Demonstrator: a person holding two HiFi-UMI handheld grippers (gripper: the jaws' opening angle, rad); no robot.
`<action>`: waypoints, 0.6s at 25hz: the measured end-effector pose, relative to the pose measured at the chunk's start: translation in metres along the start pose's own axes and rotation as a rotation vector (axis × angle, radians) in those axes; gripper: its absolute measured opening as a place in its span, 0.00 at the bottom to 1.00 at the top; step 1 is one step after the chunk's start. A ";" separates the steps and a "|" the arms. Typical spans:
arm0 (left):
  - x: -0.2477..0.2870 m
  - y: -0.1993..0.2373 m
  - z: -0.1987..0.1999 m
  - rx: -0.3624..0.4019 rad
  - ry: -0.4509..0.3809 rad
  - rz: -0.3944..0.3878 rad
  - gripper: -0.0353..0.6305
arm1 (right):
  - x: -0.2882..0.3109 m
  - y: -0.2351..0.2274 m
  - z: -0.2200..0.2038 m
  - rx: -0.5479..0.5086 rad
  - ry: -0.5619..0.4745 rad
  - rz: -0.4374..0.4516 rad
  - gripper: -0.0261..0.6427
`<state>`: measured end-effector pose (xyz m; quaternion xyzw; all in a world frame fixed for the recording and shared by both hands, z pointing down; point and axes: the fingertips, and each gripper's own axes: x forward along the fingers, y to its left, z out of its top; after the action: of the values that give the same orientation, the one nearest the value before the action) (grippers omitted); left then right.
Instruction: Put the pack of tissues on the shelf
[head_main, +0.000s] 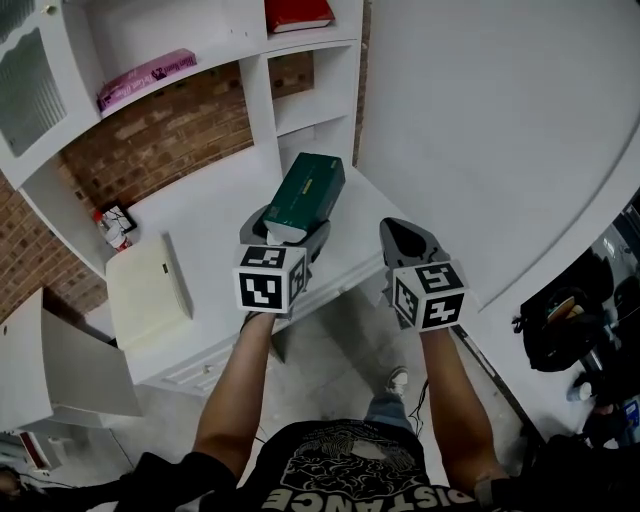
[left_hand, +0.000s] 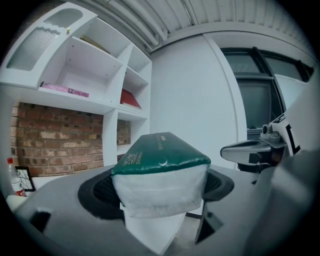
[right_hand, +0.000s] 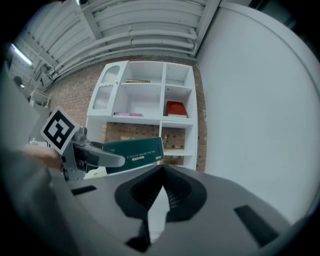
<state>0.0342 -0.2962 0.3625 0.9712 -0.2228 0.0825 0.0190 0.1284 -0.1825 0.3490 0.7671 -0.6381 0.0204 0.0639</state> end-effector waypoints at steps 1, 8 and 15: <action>0.006 0.002 0.001 0.003 0.001 0.013 0.72 | 0.007 -0.005 0.000 0.001 -0.004 0.015 0.05; 0.059 0.004 0.008 0.001 0.009 0.118 0.72 | 0.053 -0.054 -0.005 0.001 -0.014 0.124 0.04; 0.104 0.001 0.020 -0.019 0.027 0.234 0.72 | 0.097 -0.103 0.004 -0.001 -0.029 0.247 0.05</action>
<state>0.1289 -0.3433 0.3600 0.9371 -0.3353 0.0949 0.0216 0.2474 -0.2592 0.3484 0.6829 -0.7285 0.0169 0.0522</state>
